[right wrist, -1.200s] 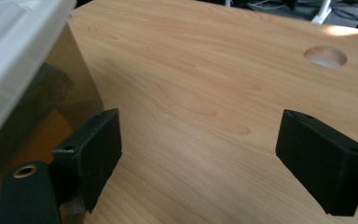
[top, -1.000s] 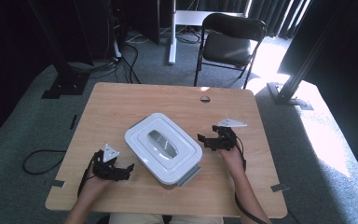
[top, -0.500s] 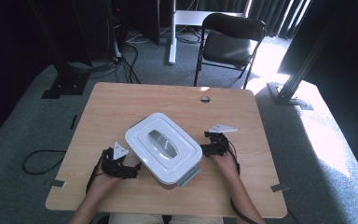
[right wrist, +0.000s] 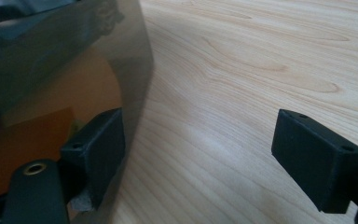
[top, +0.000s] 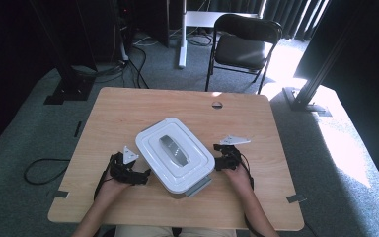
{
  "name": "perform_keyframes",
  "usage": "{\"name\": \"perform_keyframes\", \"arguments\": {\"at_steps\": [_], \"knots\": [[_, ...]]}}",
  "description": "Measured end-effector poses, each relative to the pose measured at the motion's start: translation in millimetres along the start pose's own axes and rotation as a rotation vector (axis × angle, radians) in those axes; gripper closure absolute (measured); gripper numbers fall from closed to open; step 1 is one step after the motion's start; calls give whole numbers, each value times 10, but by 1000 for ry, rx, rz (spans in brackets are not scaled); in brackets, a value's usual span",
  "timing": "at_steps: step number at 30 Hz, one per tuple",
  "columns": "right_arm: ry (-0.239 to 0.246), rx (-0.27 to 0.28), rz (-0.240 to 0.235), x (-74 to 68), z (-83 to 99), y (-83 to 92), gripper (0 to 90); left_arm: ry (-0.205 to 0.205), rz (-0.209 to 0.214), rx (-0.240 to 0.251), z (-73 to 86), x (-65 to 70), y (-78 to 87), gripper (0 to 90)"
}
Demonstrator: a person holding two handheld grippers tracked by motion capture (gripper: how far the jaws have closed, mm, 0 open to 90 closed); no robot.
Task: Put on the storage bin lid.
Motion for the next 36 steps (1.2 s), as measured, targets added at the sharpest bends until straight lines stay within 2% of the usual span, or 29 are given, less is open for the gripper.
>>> {"name": "perform_keyframes", "arguments": {"at_steps": [6, 13, 27, 36], "knots": [[19, -18, -8, -51, 40, 74, 190, -15, 16, 8, -98, 10, -51, 5], [58, -3, 42, -114, 81, 160, 202, -6, 20, 12, -166, -1, -115, 5], [34, -5, 45, -124, 153, 254, 203, -20, 31, 11, -261, 7, -234, 5], [24, -6, 35, -125, 205, 317, 204, -47, 34, 1, -366, 12, -315, 5]]}}
Point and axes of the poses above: each handheld gripper's, and its own axes: y roughly backward along the jaws, z roughly out of its underside, x roughly to its right, the point moved 3 cm from there along -y, roughly forward along the jaws, and after that the axes turned 3 degrees about -y, right-handed, at the moved point
